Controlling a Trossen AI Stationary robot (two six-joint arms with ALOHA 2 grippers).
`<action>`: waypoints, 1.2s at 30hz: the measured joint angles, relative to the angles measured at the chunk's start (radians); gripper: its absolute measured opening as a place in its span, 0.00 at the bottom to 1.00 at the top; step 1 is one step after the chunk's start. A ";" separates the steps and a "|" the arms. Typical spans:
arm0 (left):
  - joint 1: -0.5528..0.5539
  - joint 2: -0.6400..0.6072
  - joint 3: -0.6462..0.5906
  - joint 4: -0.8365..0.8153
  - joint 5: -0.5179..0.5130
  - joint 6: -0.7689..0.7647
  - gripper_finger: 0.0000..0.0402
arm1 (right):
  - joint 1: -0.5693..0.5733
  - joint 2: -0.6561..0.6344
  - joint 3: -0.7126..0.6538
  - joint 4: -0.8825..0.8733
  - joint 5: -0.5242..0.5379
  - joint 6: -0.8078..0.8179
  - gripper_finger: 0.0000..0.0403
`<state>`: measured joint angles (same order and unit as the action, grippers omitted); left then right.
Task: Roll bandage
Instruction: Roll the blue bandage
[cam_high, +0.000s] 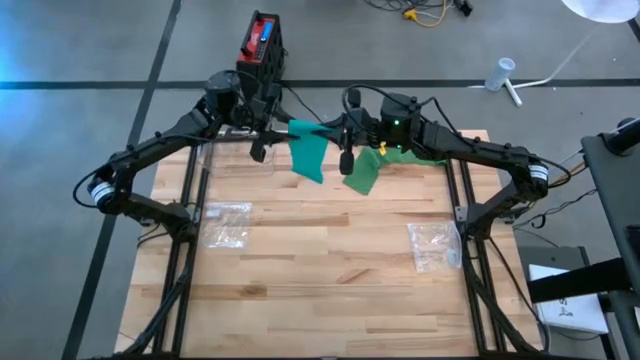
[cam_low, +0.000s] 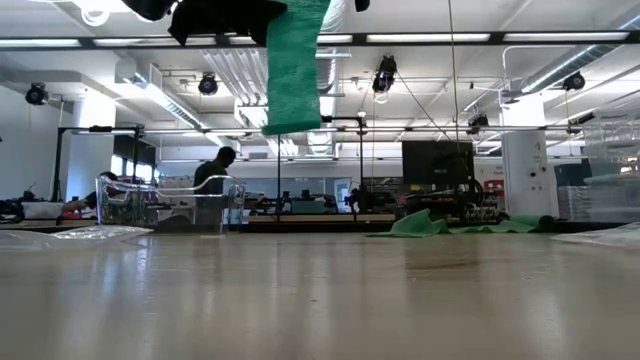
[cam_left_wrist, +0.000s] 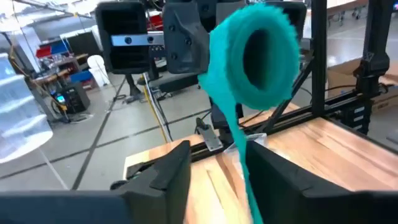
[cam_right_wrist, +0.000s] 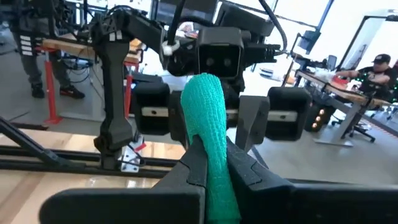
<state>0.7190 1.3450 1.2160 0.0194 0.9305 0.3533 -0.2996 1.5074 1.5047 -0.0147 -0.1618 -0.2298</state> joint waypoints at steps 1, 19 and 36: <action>-0.003 0.006 0.000 0.011 -0.004 -0.009 0.30 | 0.000 0.000 0.000 0.005 0.000 0.006 0.03; -0.044 0.149 0.001 0.063 -0.038 -0.085 0.00 | -0.002 0.004 0.000 0.223 0.006 0.186 0.04; -0.050 0.053 -0.007 0.026 -0.087 -0.054 0.03 | -0.002 0.028 0.000 0.177 0.235 -0.128 0.03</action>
<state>0.6685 1.3981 1.2091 0.0457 0.8435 0.2995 -0.3013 1.5355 1.5043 0.1621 0.0734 -0.3576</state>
